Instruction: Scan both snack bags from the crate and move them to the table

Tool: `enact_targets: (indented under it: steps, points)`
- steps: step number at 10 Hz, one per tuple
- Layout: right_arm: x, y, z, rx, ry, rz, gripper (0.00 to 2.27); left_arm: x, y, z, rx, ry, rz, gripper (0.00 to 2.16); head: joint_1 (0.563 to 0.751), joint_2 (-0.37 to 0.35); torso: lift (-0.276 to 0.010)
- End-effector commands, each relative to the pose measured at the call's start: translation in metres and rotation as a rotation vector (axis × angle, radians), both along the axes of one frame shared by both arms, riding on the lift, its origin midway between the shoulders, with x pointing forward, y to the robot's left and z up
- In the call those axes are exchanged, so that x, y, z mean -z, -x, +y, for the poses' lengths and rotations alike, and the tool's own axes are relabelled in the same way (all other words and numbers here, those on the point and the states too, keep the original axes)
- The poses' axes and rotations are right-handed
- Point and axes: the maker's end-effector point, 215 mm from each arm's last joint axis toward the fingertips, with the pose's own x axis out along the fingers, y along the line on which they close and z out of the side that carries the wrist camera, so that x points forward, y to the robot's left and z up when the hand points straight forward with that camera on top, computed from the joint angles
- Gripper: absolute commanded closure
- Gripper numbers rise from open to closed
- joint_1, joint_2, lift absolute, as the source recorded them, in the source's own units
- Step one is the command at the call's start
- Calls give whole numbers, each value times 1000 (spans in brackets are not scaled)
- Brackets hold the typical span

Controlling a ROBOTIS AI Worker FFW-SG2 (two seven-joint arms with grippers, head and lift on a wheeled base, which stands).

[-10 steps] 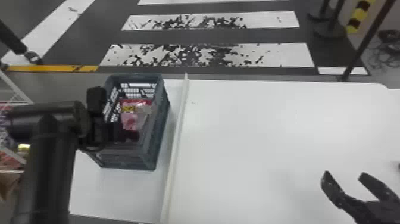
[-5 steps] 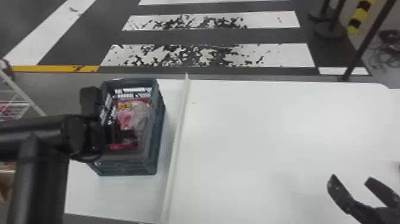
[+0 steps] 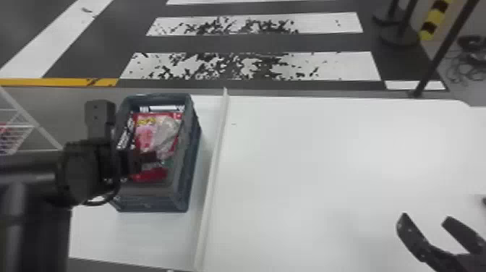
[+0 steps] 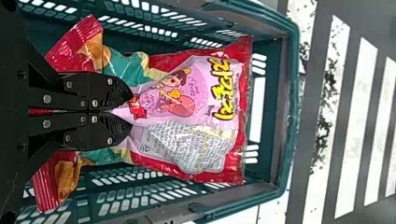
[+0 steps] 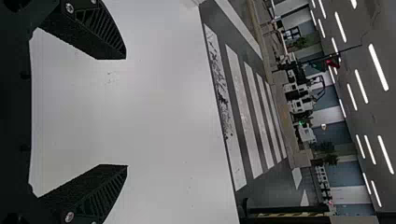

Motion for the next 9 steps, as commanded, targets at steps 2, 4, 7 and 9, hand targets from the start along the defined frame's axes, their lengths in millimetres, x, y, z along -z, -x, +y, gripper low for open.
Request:
enact_targets:
  steps: [2, 4, 7, 9]
  points:
    - [-1, -1, -1, 1, -3, -3, 97, -14, 6, -4, 1, -28, -34, 2142, 695, 104, -87]
    - [-2, -2, -5, 3, -9, -5, 97, -22, 6, 1, -17, -63, -54, 2142, 695, 100, -87]
    - [1, -3, -7, 7, -14, 0, 97, -39, 4, 2, -22, -89, -97, 2142, 695, 101, -87]
    - [1, -3, -5, 7, -17, -1, 97, -45, 8, -1, -10, -80, -109, 2142, 695, 95, -87]
